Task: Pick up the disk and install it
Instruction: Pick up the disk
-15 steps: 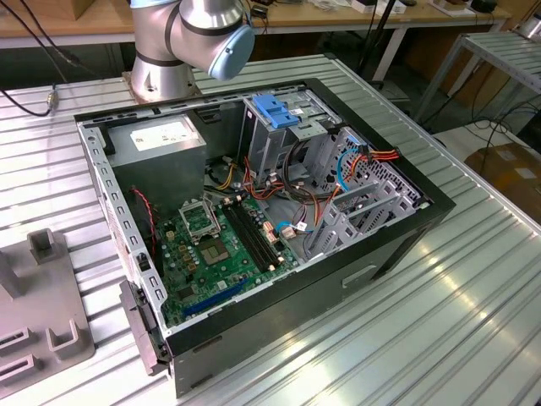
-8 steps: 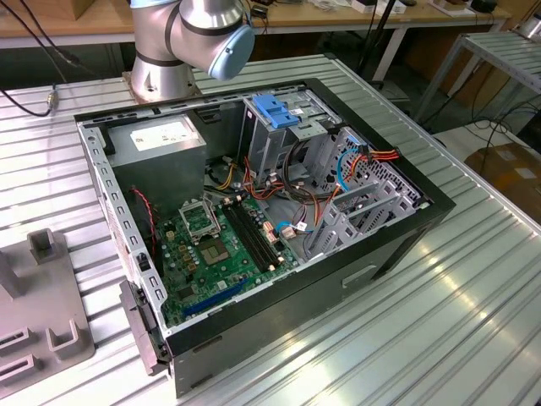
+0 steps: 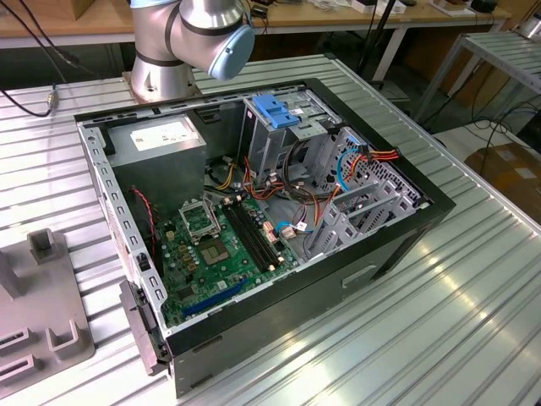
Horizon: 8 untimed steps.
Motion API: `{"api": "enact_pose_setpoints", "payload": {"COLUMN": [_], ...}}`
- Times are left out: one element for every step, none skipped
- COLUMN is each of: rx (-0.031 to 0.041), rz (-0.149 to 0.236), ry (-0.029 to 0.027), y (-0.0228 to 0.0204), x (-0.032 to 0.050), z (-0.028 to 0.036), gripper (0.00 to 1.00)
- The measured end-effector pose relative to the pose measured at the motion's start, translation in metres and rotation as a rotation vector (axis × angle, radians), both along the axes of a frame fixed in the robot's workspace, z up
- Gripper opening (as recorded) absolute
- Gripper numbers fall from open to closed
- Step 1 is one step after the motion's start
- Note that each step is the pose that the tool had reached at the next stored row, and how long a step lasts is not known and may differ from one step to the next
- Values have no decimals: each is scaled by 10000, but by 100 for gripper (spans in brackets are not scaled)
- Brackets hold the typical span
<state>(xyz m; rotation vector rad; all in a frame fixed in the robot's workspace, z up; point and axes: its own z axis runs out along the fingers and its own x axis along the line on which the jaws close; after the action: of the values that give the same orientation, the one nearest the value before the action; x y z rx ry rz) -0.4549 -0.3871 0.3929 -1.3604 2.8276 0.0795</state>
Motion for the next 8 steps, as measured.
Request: {"api": "enact_pose_setpoints", "payload": {"rx": [0, 0, 0, 0, 0, 0, 1, 0], "rz": [113, 280, 559, 743, 876, 1035, 1161, 1328], "ry": [-1, 0, 0, 0, 0, 0, -1, 0], "y": [0, 0, 0, 0, 0, 0, 0, 0], "x": [0, 0, 0, 0, 0, 0, 0, 0], "z": [0, 0, 0, 0, -1, -1, -1, -1], "gripper": [10, 10, 10, 10, 10, 10, 10, 10]}}
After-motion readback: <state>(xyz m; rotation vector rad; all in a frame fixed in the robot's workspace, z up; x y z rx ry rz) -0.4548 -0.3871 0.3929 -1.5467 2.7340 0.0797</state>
